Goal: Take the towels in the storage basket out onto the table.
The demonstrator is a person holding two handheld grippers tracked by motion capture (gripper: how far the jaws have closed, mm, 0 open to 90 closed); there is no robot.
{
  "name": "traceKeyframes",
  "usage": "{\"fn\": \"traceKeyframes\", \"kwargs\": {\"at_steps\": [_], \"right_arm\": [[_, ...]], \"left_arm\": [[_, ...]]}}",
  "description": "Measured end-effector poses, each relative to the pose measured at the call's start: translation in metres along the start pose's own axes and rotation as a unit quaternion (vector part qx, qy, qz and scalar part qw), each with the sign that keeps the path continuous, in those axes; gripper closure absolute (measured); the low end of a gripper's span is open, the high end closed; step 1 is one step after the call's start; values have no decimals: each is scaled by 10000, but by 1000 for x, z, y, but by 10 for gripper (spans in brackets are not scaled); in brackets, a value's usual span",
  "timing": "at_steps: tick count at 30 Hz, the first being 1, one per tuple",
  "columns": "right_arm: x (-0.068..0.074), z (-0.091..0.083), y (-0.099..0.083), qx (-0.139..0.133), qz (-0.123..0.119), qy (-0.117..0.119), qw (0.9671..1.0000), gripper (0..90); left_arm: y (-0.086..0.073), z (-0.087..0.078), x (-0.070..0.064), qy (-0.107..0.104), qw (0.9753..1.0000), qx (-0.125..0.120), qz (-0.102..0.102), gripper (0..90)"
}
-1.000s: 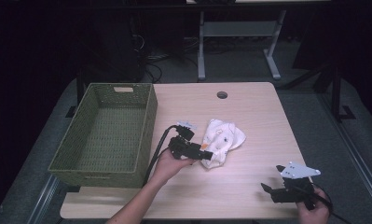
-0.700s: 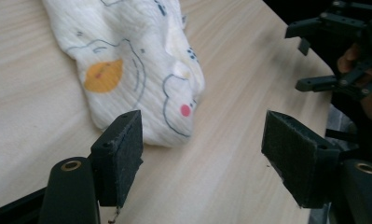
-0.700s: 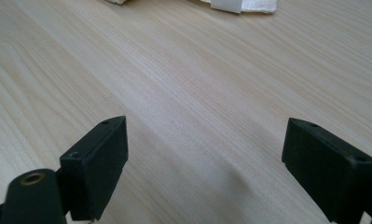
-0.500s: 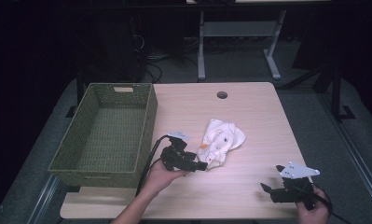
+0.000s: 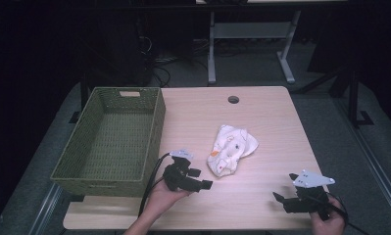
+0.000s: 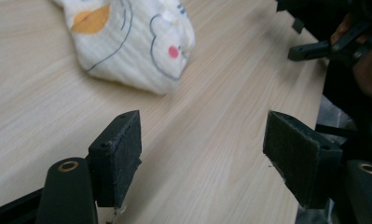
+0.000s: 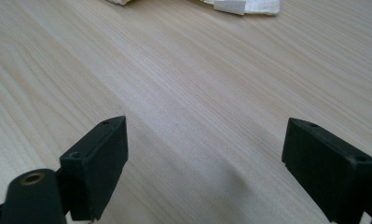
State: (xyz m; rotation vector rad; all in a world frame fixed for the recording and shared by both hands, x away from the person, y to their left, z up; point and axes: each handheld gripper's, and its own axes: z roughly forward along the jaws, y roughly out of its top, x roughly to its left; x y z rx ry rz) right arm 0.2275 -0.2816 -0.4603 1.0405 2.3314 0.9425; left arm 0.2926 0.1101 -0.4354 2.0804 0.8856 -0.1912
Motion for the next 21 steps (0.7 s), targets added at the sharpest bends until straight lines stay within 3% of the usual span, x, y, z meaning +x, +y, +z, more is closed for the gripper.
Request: {"fn": "traceKeyframes", "kwargs": {"at_steps": [15, 21], "right_arm": [[1, 1, 2, 14, -40, 31, 10000, 140], [2, 2, 4, 34, -141, 88, 9999, 140]], "left_arm": [[-24, -2, -2, -8, 9999, 112, 60, 278], [-29, -3, -6, -27, 9997, 115, 204, 274]]}}
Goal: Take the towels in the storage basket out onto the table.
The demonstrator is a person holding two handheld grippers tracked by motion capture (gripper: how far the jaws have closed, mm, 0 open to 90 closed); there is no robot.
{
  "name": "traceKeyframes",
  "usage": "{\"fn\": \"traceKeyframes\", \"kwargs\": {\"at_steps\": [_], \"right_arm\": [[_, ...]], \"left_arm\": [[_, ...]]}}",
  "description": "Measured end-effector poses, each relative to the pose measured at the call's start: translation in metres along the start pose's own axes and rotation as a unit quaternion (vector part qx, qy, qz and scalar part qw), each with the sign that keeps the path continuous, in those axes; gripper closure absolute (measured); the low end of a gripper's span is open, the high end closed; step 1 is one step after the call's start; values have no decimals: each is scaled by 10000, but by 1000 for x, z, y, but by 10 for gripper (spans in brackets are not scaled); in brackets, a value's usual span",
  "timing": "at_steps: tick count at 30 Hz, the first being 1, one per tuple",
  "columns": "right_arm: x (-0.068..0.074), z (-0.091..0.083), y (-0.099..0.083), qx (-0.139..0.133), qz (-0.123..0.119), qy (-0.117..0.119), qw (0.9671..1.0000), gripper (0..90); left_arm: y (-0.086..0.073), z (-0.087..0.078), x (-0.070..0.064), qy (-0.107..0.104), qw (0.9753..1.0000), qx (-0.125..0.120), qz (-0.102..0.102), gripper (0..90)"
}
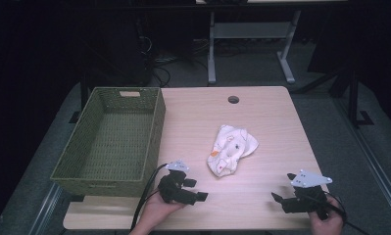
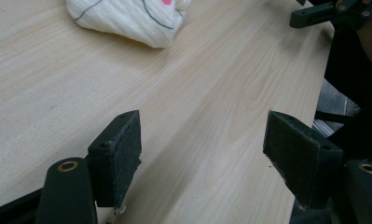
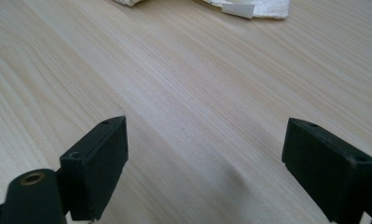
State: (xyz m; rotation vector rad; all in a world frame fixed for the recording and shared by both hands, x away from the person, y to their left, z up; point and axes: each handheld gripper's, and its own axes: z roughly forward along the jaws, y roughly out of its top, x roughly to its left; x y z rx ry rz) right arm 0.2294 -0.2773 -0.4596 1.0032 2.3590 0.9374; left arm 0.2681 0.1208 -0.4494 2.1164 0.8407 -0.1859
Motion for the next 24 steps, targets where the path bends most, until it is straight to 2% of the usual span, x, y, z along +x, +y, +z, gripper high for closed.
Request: {"fn": "traceKeyframes", "kwargs": {"at_steps": [1, 4, 8, 12, 19, 22, 24], "right_arm": [[0, 1, 0, 20, -10, 24, 10000, 140], [1, 1, 1, 17, -34, 49, 10000, 140], [1, 1, 1, -10, -40, 61, 10000, 140], [1, 1, 1, 13, -50, 95, 9999, 140], [1, 3, 1, 82, -115, 142, 9998, 140], [1, 2, 0, 54, -132, 151, 9998, 140], [1, 2, 1, 75, -157, 163, 9997, 140]], "left_arm": [[-1, 0, 0, -59, 10000, 27, 24, 274], [-2, -1, -3, -64, 9999, 16, 147, 274], [-2, 0, -2, -88, 9997, -64, 196, 274], [-3, 1, 0, -54, 9997, -163, 148, 274], [-3, 4, 0, 103, 9998, -122, 136, 275], [-3, 5, 0, 39, 9998, -113, 132, 275], [-3, 4, 0, 79, 9998, -108, 166, 276]]}}
